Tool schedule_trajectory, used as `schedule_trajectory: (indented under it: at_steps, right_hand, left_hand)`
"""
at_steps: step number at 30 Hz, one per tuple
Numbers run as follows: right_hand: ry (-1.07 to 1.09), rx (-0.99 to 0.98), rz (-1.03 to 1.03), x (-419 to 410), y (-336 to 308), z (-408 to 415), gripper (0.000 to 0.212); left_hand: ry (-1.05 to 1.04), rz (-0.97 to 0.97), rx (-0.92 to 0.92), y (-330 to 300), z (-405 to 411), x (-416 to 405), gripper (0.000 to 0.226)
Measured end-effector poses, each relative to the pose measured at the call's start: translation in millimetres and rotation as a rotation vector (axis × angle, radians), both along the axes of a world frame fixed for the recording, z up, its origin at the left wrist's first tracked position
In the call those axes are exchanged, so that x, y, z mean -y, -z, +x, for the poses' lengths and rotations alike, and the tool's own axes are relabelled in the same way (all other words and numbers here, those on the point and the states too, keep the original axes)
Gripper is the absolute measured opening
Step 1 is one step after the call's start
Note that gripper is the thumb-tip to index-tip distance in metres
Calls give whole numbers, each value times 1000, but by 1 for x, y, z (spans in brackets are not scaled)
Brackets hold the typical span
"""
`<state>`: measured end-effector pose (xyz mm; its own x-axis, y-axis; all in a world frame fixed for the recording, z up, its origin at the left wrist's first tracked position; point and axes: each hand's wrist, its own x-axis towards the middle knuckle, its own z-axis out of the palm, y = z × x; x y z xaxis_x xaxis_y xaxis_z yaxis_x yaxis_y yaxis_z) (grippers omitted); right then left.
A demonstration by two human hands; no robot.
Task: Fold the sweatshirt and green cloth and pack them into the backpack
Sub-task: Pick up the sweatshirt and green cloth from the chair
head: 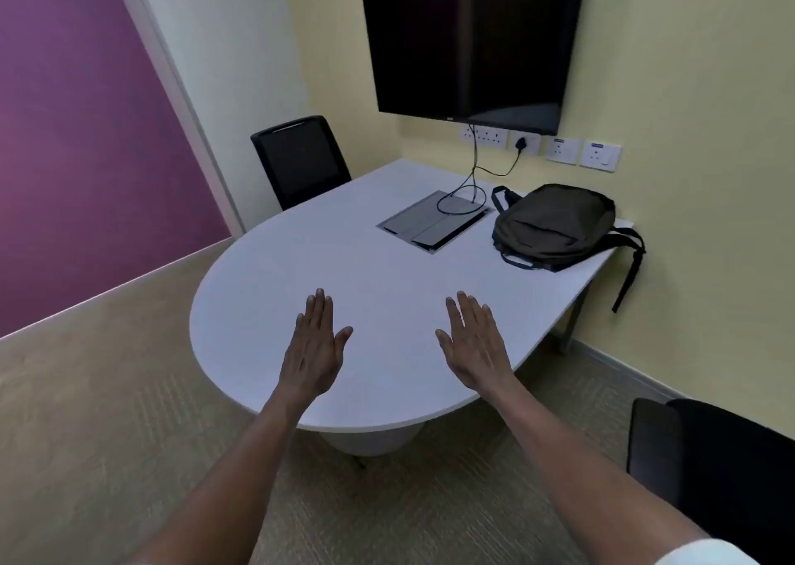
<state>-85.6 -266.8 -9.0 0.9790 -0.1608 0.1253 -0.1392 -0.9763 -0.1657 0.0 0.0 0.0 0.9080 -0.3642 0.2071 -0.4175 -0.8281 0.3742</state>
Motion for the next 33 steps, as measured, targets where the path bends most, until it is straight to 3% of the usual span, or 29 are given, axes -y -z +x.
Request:
schedule_trajectory:
  at_steps: [5,11,15,20,33]
  right_hand:
    - [94,51,-26,-24,2,-38,98]
    - [224,-8,-38,-54,1,-93,70]
    - [284,14,-36,-68,0,-131,84]
    - [371,32,-32,-77,2,-170,86]
    - [579,63,-130,-41,-10,-276,76]
  left_hand:
    - [102,27,-11,-1,-13,-12,71]
    - [230,33,-21,1,-36,-21,71]
    - [314,28,-26,3,-53,-20,70]
    - [400,26,-37,9,-77,-13,70]
    - [621,19,38,-1,-137,63,75]
